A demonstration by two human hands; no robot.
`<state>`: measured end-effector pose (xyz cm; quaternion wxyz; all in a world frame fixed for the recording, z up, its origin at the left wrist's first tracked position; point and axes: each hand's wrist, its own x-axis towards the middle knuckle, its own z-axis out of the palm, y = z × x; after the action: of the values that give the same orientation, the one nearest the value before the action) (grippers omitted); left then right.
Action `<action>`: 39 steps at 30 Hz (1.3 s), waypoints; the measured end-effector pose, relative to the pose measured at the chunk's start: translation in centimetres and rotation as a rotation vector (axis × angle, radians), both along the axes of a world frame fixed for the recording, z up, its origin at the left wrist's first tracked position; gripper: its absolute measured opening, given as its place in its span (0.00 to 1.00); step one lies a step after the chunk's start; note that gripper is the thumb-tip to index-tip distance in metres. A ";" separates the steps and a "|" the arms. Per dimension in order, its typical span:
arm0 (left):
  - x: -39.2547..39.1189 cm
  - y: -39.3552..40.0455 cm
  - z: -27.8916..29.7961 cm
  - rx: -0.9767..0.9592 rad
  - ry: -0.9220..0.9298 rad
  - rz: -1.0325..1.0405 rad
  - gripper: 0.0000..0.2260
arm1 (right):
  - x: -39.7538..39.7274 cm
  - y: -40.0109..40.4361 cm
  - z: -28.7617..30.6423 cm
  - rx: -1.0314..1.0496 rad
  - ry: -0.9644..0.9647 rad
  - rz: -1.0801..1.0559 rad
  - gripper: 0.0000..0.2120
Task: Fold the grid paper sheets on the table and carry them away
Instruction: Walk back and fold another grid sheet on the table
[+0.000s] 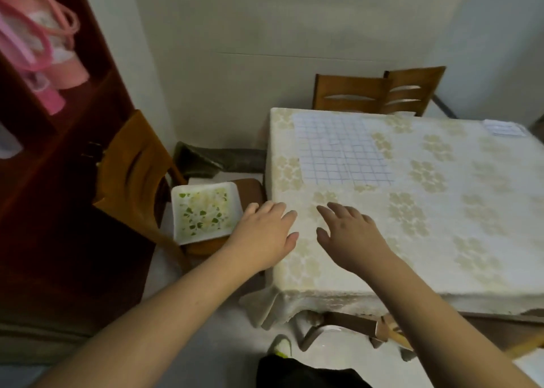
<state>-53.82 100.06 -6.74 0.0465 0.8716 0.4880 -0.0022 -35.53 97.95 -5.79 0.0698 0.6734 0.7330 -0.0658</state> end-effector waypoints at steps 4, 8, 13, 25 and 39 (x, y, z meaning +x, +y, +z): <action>2.3 3.9 -0.9 -0.023 0.016 -0.067 0.23 | 1.0 3.0 -1.4 -0.006 0.047 -0.063 0.27; 4.4 9.4 -2.2 -0.052 0.085 -0.109 0.23 | 2.9 7.3 -3.6 -0.016 0.098 -0.114 0.27; 7.6 16.3 -4.2 -0.072 0.120 -0.150 0.22 | 6.0 12.6 -6.1 -0.065 0.158 -0.165 0.27; 14.6 27.1 -14.9 -0.179 0.254 -0.327 0.22 | 14.6 21.1 -17.2 -0.217 0.172 -0.366 0.28; 15.8 30.0 -23.7 -0.235 0.144 -0.233 0.26 | 19.7 25.9 -26.3 -0.069 0.234 -0.432 0.29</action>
<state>-37.99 130.01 -30.43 0.1124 0.9083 0.3824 -0.1268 -15.84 123.89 -32.14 -0.0083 0.7997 0.5723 -0.1815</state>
